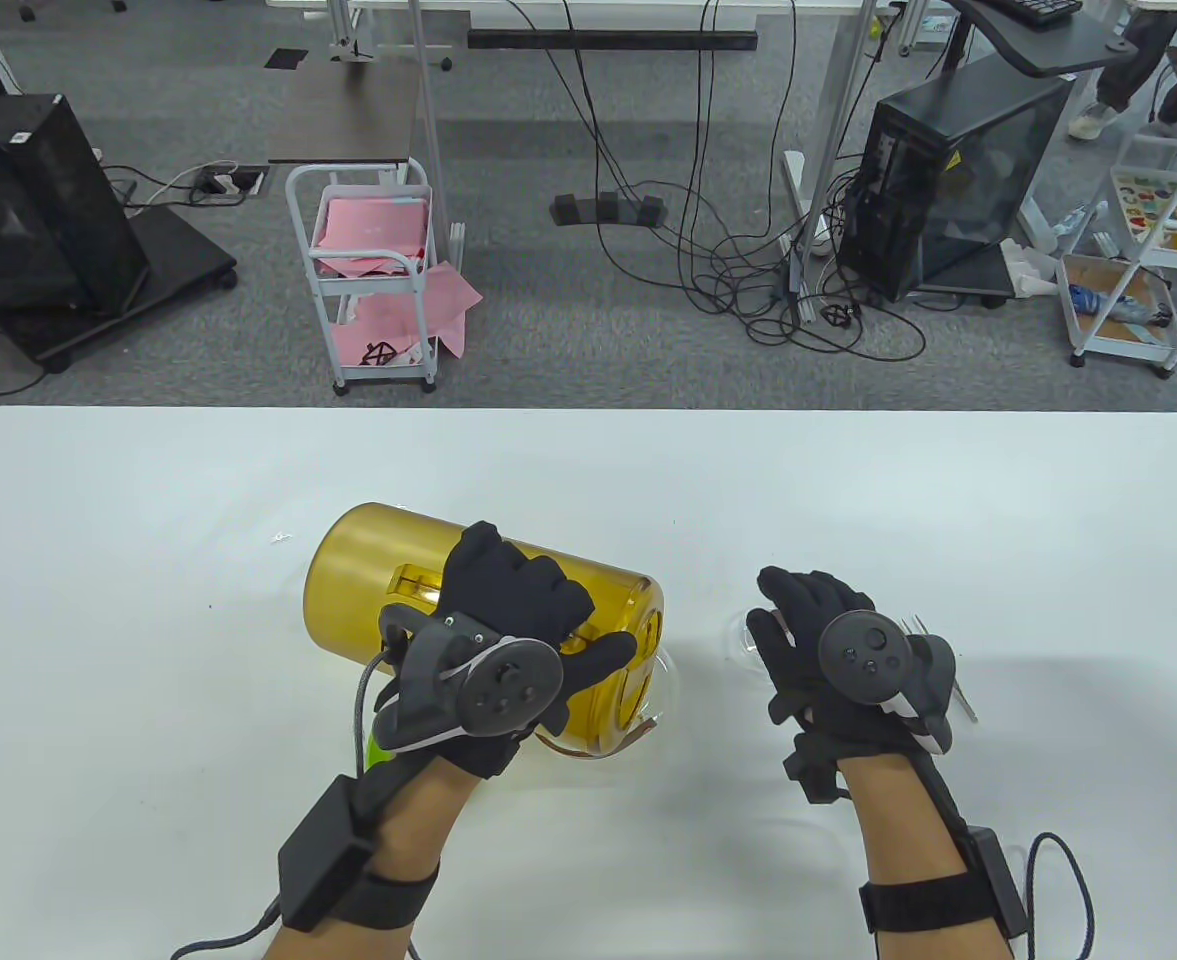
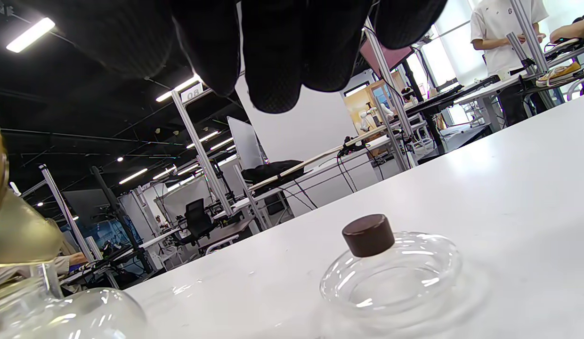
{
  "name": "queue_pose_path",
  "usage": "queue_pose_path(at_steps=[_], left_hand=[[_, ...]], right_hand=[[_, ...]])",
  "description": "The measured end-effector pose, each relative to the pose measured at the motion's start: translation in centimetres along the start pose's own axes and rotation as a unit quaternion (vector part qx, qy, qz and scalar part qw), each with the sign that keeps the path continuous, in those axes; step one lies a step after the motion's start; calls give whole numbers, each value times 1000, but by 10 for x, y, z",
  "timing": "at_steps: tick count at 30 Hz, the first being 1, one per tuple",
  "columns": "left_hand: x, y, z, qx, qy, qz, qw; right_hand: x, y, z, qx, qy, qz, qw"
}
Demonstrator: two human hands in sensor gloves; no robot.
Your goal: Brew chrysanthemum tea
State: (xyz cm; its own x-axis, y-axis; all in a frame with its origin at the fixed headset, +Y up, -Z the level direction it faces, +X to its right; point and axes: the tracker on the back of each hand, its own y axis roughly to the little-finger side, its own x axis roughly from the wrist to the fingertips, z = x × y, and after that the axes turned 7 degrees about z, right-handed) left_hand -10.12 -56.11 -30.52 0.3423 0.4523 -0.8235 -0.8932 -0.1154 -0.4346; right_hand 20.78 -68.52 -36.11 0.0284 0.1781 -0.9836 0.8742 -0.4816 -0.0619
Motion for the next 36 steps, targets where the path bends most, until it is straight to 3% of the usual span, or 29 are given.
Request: queue_pose_path(at_steps=[36], left_hand=[[1, 0, 0, -2, 4, -1, 1000]], right_hand=[[2, 1, 4, -5, -10, 6, 1000]])
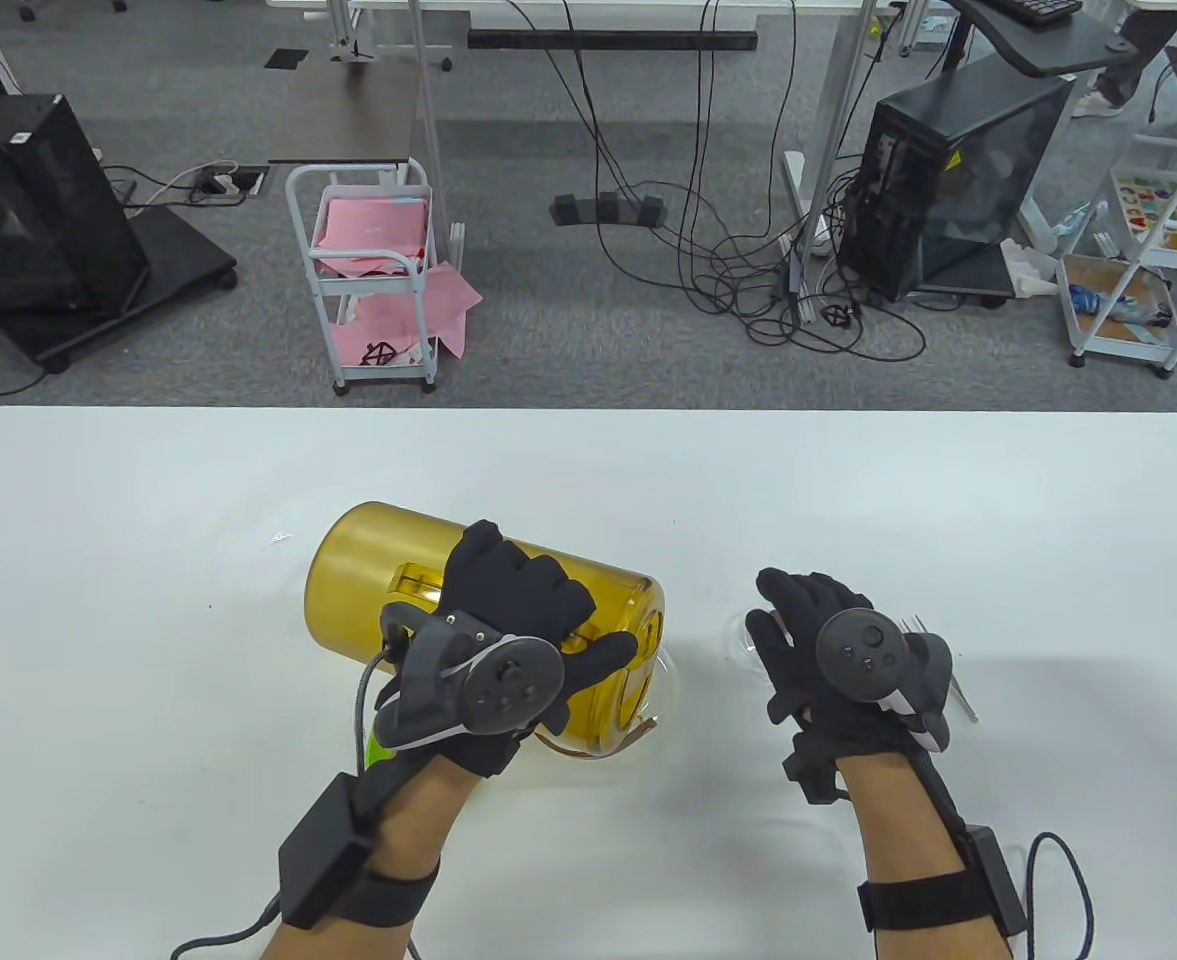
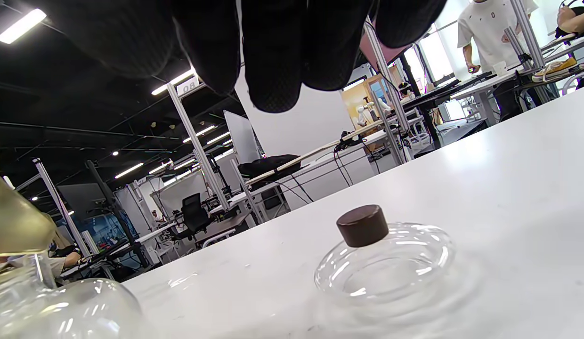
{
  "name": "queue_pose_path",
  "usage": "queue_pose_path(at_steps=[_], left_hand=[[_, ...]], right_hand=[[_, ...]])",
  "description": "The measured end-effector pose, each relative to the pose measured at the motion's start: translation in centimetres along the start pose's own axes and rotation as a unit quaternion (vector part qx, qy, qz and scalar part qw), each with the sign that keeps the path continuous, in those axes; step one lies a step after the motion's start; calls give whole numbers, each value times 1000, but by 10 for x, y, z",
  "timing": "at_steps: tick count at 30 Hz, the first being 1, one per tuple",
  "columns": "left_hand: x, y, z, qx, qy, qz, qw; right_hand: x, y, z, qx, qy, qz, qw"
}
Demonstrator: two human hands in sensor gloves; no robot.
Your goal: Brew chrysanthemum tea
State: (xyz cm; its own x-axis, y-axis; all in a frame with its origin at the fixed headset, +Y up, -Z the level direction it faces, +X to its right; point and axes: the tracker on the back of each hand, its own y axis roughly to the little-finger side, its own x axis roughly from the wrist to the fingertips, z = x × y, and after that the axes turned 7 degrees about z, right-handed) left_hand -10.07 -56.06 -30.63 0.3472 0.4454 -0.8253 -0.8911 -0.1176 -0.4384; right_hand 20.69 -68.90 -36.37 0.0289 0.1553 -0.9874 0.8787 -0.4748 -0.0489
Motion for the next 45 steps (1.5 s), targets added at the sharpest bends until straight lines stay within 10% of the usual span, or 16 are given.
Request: queue_pose_path(at_steps=[45], left_hand=[[-1, -2, 0, 4, -2, -2, 1000]], right_hand=[[0, -1, 2, 0, -6, 0, 1000]])
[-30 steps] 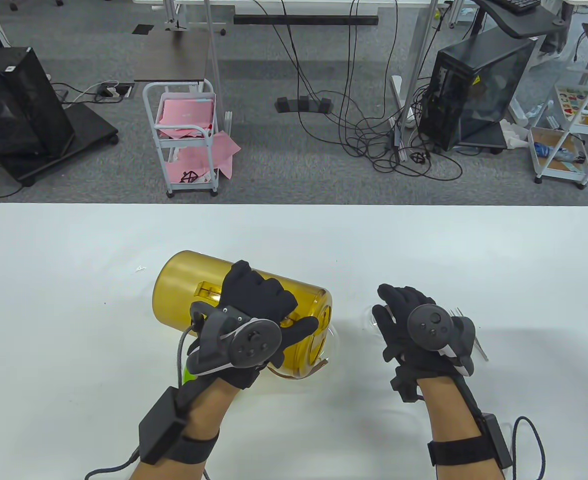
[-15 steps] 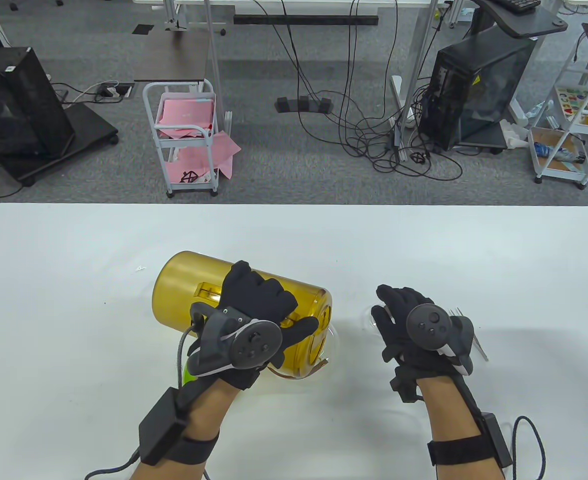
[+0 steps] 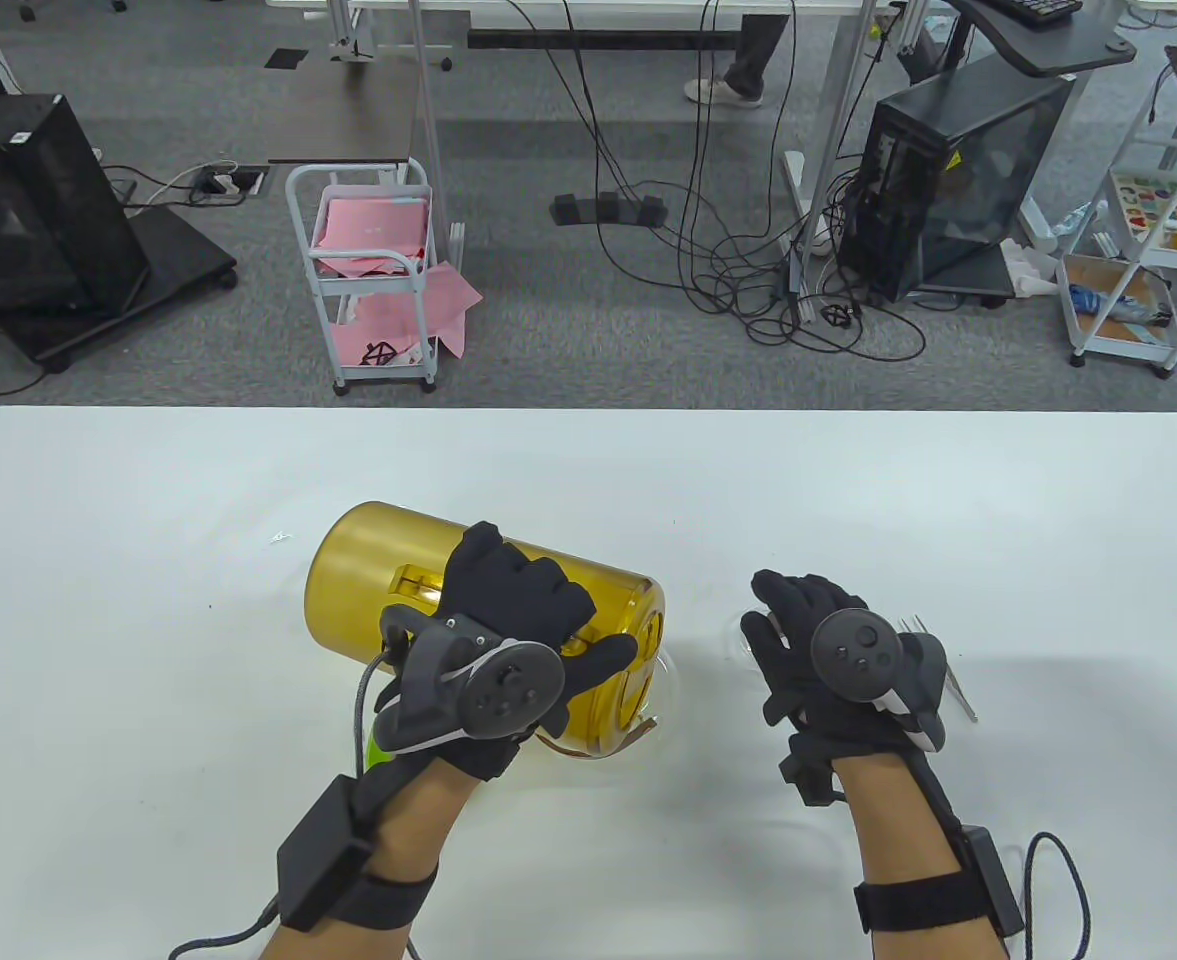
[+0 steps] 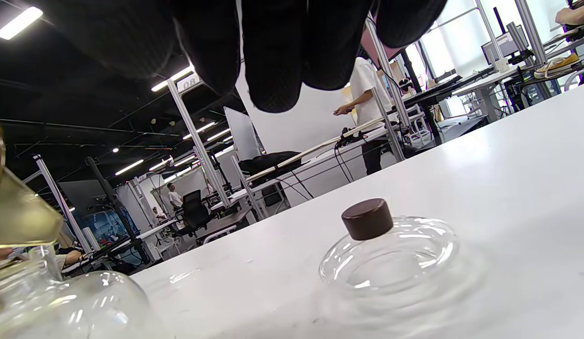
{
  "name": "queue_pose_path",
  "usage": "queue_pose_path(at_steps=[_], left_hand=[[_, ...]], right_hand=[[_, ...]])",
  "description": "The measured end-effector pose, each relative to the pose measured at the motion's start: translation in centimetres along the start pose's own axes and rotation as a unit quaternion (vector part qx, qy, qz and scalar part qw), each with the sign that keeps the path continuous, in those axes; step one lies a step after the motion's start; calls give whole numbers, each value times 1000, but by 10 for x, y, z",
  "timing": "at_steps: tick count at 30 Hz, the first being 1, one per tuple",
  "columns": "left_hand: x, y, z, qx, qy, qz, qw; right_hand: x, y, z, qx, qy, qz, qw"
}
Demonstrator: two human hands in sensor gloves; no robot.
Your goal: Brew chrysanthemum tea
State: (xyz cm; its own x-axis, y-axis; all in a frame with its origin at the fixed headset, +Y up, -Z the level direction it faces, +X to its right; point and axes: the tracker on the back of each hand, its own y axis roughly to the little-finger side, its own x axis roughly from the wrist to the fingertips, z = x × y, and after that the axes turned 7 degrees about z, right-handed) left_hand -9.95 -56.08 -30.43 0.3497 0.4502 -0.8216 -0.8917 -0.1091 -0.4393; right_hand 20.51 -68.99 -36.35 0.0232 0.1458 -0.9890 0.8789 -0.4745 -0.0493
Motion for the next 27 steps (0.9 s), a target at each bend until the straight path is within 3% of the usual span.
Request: queue_pose_path(at_steps=[12, 17, 23, 27], left_hand=[[2, 15, 0, -21, 5, 25, 999], [6, 34, -2, -49, 14, 47, 998], [2, 97, 4, -184, -10, 116, 976], [-18, 157, 11, -283, -96, 190, 935]], right_hand=[[0, -1, 1, -5, -1, -3, 1000], [0, -2, 1, -20, 3, -4, 1000], [-1, -1, -1, -16, 6, -1, 1000], [-1, -1, -1, -14, 7, -1, 1000]])
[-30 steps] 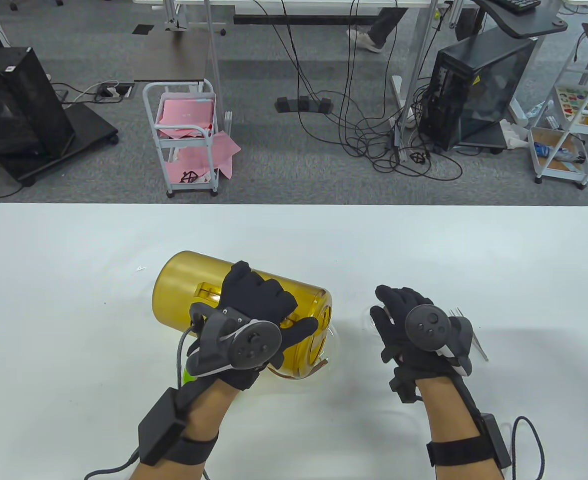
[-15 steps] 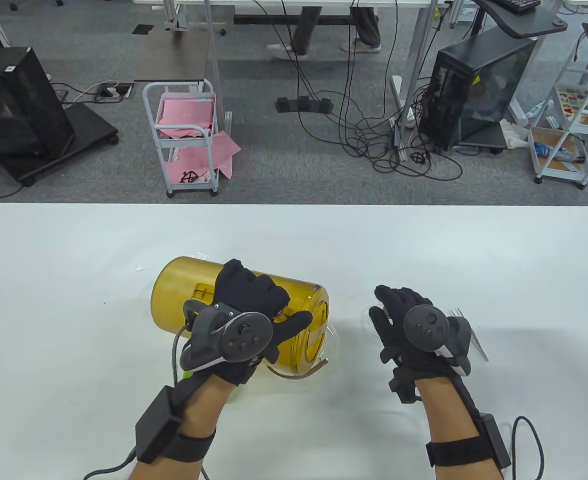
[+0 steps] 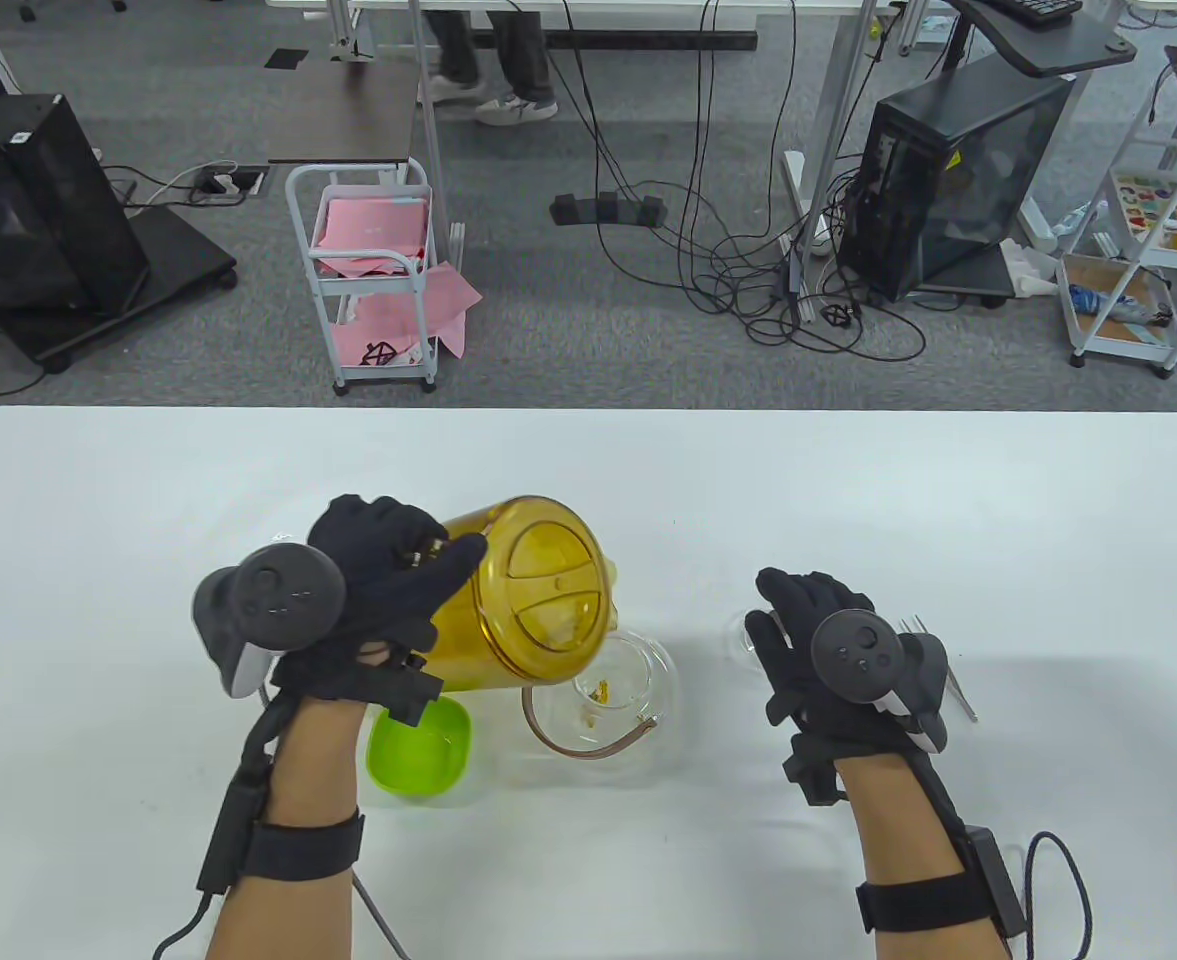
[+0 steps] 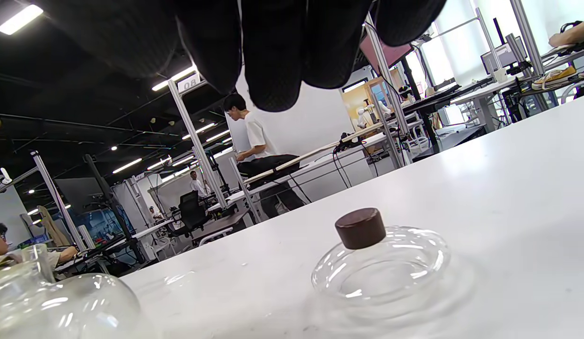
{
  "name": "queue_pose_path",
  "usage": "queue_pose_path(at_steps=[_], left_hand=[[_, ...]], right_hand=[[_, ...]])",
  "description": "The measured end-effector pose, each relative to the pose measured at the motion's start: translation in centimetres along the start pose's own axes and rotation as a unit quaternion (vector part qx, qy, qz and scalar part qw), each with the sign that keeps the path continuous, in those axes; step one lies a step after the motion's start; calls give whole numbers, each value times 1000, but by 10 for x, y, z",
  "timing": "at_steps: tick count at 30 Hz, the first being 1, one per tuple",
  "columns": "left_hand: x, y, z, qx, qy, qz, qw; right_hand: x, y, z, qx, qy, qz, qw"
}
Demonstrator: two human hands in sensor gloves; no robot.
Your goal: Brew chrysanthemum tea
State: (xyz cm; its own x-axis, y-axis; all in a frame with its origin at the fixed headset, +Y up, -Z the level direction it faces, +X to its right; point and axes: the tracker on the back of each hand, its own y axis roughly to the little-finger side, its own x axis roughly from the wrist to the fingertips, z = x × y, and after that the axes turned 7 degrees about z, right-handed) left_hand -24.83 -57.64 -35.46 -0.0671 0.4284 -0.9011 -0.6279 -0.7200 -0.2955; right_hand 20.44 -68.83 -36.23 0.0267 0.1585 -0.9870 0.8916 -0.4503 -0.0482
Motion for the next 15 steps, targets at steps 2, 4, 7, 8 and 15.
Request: queue_pose_path(at_steps=[2, 4, 7, 8, 15], left_hand=[[-1, 24, 15, -49, -53, 40, 997], [-5, 53, 27, -110, -113, 106, 982], [-15, 97, 40, -199, -188, 182, 944], [-18, 110, 42, -224, -204, 202, 931], [-25, 148, 39, -253, -230, 240, 908]], right_hand=[[0, 0, 0, 0, 0, 0, 1000], [0, -1, 1, 2, 0, -1, 1000], [0, -2, 2, 2, -1, -2, 1000], [0, -2, 2, 2, -2, -2, 1000], [0, -2, 2, 2, -3, -3, 1000]])
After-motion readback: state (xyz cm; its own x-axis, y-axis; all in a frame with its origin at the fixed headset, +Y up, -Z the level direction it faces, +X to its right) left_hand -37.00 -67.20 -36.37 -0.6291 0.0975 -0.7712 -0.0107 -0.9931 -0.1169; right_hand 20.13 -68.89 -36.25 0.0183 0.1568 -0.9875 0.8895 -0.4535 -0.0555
